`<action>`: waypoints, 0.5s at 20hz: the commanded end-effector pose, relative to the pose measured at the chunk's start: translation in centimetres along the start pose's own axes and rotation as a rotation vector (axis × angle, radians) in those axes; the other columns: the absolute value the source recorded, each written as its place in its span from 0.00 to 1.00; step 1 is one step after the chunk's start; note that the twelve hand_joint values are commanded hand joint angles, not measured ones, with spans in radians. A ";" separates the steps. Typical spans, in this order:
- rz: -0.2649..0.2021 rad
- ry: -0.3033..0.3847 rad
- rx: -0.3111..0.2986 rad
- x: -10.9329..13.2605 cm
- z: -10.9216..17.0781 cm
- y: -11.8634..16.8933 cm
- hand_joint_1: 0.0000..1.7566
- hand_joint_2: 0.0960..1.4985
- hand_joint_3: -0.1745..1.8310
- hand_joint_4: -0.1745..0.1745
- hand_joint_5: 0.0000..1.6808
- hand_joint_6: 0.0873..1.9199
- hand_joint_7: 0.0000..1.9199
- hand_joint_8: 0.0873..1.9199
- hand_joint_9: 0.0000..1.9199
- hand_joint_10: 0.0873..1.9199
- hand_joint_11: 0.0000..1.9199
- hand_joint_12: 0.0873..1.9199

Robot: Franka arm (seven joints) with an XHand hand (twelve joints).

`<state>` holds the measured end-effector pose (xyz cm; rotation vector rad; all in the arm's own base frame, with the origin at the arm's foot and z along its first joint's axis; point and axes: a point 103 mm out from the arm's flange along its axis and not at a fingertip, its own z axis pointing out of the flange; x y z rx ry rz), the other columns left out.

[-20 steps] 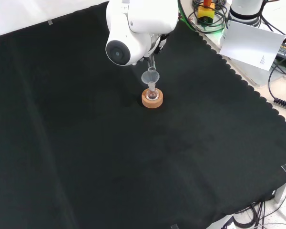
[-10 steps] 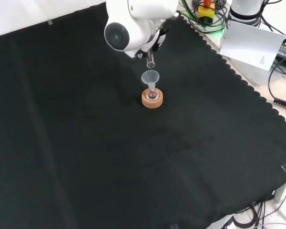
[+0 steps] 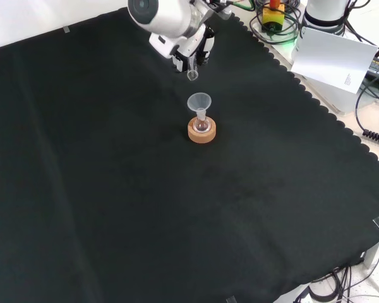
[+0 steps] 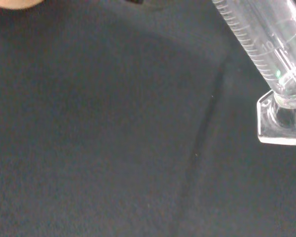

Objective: Pour the water from the graduated cylinder into the round-bottom flask.

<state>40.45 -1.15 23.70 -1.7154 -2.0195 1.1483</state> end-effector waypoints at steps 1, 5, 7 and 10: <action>-0.122 0.202 -0.208 -0.9 0.3 0.3 0.71 0.70 0.08 0.54 0.65 0.46 0.56 0.39 0.76 0.00 0.66 0.35; -0.156 0.260 -0.283 -1.6 0.4 0.5 0.71 0.70 0.08 0.54 0.65 0.46 0.56 0.39 0.76 0.00 0.66 0.35; -0.174 0.283 -0.330 -1.9 0.5 0.7 0.71 0.70 0.08 0.54 0.65 0.46 0.56 0.38 0.76 0.00 0.66 0.35; -0.202 0.330 -0.397 -2.5 0.8 1.1 0.71 0.70 0.08 0.54 0.65 0.46 0.56 0.38 0.76 0.00 0.66 0.35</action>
